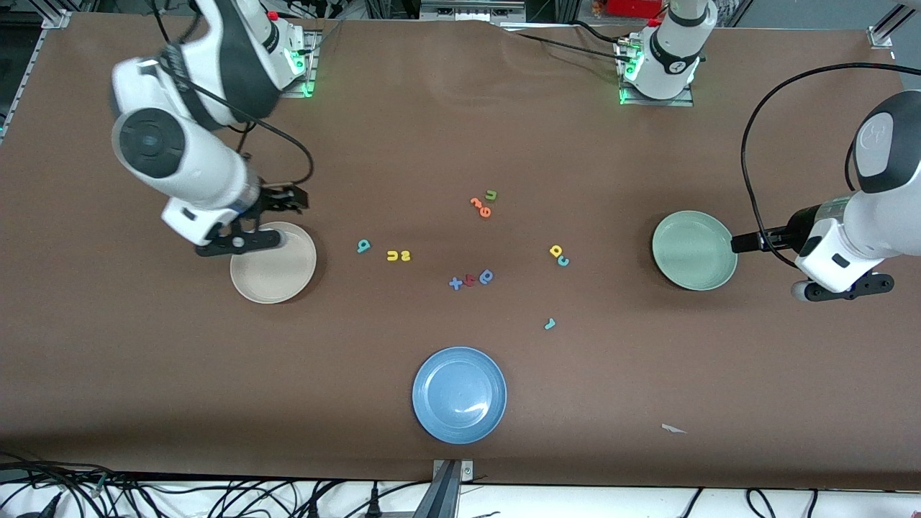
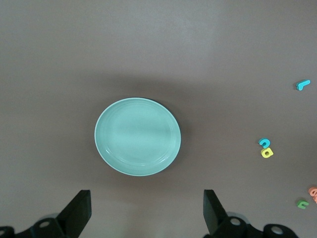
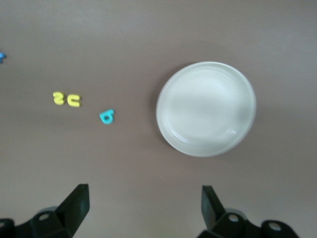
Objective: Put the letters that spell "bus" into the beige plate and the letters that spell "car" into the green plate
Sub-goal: 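Reach the right gripper to teal b while the left gripper reaches teal hook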
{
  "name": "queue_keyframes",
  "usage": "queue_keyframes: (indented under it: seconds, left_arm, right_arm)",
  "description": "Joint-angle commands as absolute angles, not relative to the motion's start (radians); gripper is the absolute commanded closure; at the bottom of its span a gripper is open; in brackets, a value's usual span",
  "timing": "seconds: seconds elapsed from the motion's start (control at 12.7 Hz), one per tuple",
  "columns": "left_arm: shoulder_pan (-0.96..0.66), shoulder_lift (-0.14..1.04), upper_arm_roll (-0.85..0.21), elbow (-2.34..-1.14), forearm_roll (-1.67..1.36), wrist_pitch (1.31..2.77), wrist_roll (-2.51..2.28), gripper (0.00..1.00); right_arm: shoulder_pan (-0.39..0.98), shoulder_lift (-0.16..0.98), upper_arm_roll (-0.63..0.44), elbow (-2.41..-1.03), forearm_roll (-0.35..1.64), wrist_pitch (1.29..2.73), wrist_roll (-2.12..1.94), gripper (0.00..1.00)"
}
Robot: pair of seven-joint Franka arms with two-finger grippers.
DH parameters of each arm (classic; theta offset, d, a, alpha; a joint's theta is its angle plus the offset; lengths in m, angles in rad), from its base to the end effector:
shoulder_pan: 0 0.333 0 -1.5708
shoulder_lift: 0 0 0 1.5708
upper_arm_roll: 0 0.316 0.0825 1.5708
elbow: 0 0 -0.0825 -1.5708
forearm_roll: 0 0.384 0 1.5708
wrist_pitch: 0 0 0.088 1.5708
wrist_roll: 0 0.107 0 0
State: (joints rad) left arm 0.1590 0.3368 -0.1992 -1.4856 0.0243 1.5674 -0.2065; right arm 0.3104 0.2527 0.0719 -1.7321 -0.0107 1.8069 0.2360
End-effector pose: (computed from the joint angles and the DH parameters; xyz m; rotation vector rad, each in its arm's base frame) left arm 0.6322 -0.0072 0.4660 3.0948 0.2576 -0.3929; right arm 0.5686 0.2245 0.4189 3.0754 0.2296 -0.2648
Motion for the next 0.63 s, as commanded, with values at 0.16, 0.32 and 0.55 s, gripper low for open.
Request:
queue_keyframes:
  seconds: [0.16,0.32,0.55]
  left_arm:
    - [0.057,0.412,-0.202,-1.47,0.037,1.646,-0.45,0.01]
    - [0.003,0.455,-0.204,-1.471,0.031,1.742,-0.582,0.01]
    - [-0.058,0.541,-0.204,-1.47,0.031,1.9,-0.766,0.01]
  right_arm:
    - [0.331,0.248,0.136,-1.995,-0.021,2.156,0.345,0.01]
    - [0.345,0.348,0.137,-1.996,-0.023,2.293,0.351,0.07]
    - [0.353,0.437,0.137,-1.994,-0.028,2.409,0.353,0.21]
